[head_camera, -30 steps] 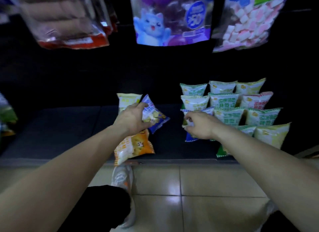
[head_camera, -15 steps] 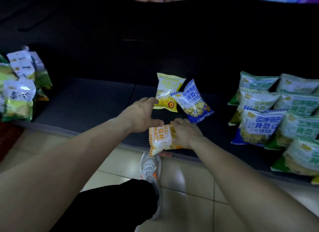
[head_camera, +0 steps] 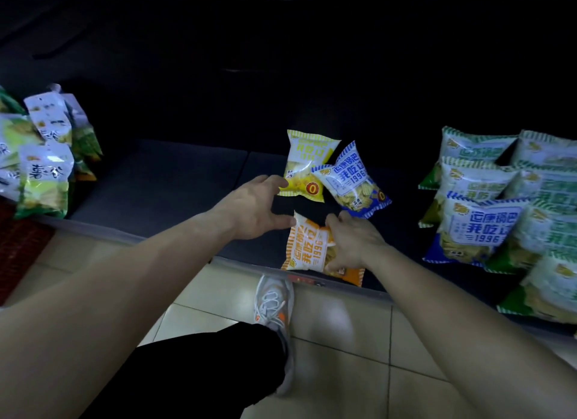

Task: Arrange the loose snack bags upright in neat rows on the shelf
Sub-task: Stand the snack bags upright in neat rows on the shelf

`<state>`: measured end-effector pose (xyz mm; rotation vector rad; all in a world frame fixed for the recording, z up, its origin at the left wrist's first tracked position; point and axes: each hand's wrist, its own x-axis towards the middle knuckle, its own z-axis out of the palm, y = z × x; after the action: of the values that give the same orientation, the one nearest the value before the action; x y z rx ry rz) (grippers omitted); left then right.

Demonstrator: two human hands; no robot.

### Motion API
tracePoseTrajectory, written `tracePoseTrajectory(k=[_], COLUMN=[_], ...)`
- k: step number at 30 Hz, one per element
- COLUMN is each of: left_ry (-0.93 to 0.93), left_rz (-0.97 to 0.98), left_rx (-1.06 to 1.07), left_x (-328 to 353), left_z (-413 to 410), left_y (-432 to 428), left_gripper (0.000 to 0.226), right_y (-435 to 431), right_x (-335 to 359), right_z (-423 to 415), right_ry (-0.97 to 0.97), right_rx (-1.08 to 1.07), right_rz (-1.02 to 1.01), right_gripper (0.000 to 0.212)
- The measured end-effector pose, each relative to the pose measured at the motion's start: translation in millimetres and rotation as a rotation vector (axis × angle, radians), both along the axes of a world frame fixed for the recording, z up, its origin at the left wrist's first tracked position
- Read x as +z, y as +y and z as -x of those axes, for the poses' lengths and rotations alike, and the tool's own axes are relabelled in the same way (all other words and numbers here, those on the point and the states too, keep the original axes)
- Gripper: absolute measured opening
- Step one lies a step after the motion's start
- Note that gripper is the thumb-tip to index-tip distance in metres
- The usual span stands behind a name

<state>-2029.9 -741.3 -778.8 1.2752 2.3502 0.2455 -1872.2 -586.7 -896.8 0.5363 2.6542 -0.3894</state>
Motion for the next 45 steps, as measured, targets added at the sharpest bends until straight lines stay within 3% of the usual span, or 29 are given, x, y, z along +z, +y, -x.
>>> tracePoseTrajectory(k=[5, 18, 24, 29, 32, 36, 40, 45], left_ry=[-0.013, -0.155, -0.351, -0.428, -0.418, -0.340, -0.175, 0.005], left_rz=[-0.075, -0.294, -0.323, -0.344, -0.357, -0.356, -0.227, -0.077], left_rx=[0.012, -0.042, -0.188, -0.227, -0.220, -0.190, -0.225, -0.269], left_x=[17, 77, 91, 85, 83, 69, 42, -1], left_z=[-5, -90, -174, -222, -235, -243, -244, -239], left_y=[-3, 36, 68, 91, 103, 120, 137, 164], left_gripper=[0.077, 0.076, 0.077, 0.061, 0.070, 0.073, 0.082, 0.085], right_y=[6, 26, 26, 40, 46, 63, 88, 103], right_x=[23, 205, 210, 198, 189, 179, 166, 154], right_z=[-35, -199, -267, -281, -289, -296, -311, -327], right_ry=[0.018, 0.258, 0.420, 0.575, 0.629, 0.502, 0.188, 0.030], right_rx=[-0.033, -0.271, -0.404, -0.491, -0.557, -0.552, -0.560, -0.622], right_rz=[-0.027, 0.048, 0.052, 0.038, 0.085, 0.131, 0.024, 0.071], right_gripper=[0.088, 0.107, 0.104, 0.099, 0.099, 0.101, 0.096, 0.089])
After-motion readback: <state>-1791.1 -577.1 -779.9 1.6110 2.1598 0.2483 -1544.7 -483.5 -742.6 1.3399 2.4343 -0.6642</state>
